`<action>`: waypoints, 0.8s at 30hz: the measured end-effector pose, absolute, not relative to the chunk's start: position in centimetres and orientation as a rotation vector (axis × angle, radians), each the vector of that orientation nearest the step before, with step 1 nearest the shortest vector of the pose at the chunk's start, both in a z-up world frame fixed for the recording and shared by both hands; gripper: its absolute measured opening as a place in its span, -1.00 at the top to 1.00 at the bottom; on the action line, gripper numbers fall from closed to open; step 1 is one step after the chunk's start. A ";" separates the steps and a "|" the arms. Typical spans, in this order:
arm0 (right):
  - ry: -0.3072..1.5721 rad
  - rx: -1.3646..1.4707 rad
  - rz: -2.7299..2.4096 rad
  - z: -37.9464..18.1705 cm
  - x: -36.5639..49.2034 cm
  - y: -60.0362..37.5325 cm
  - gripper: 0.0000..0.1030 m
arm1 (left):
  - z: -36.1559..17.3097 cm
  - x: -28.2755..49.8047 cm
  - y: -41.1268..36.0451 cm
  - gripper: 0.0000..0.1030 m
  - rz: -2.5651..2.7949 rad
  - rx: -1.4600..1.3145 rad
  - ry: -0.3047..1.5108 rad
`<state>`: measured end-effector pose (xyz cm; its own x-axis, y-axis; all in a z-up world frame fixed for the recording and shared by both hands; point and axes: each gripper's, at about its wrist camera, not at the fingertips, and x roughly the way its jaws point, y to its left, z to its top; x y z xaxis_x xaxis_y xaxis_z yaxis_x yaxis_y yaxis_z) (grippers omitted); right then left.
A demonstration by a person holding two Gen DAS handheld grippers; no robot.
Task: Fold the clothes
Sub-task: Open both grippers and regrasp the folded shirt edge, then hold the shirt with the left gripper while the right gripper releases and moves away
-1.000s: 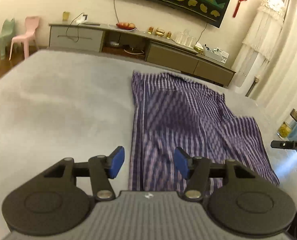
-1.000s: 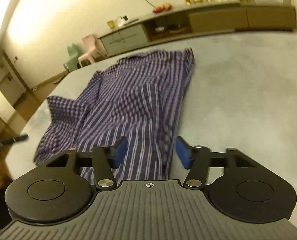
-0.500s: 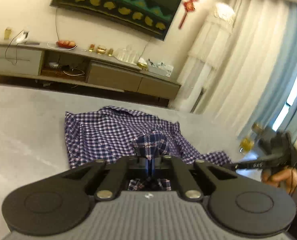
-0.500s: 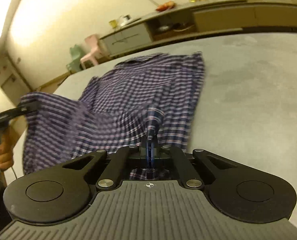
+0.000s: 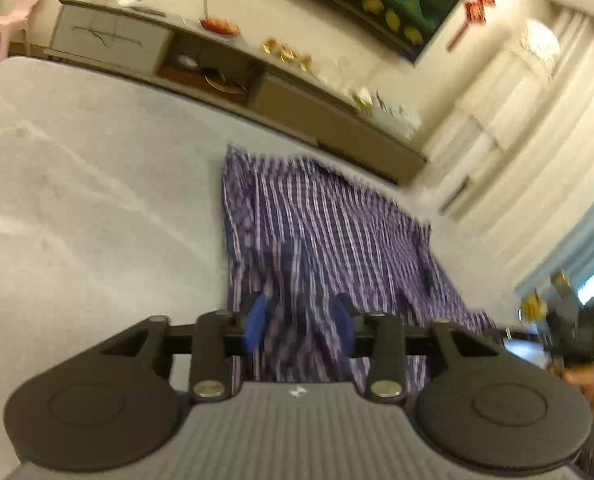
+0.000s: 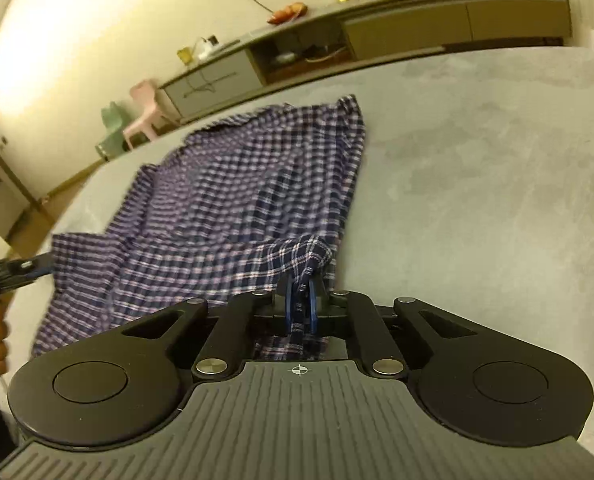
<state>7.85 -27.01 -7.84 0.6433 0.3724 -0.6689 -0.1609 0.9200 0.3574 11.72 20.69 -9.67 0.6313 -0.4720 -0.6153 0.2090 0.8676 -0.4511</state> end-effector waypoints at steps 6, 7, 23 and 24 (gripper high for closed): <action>0.831 0.238 0.209 -7.6 7.6 -27.2 0.94 | -10.8 8.3 19.0 0.66 -0.415 -0.238 0.847; 0.816 0.236 0.203 -7.1 7.4 -27.2 0.92 | -10.8 7.9 18.7 0.89 -0.393 -0.206 0.844; 0.674 -0.307 0.618 2.7 5.9 1.1 -0.28 | -11.0 4.6 17.3 0.68 -0.423 -0.196 0.734; 0.703 -0.363 0.641 2.3 6.7 4.0 -0.36 | -11.0 4.4 17.3 0.68 -0.425 -0.178 0.724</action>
<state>6.75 4.00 2.28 0.5854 0.4188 -0.6942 -0.6526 0.7515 -0.0969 4.35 17.34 -11.01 0.6686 -0.4350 -0.6032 0.3138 0.9003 -0.3015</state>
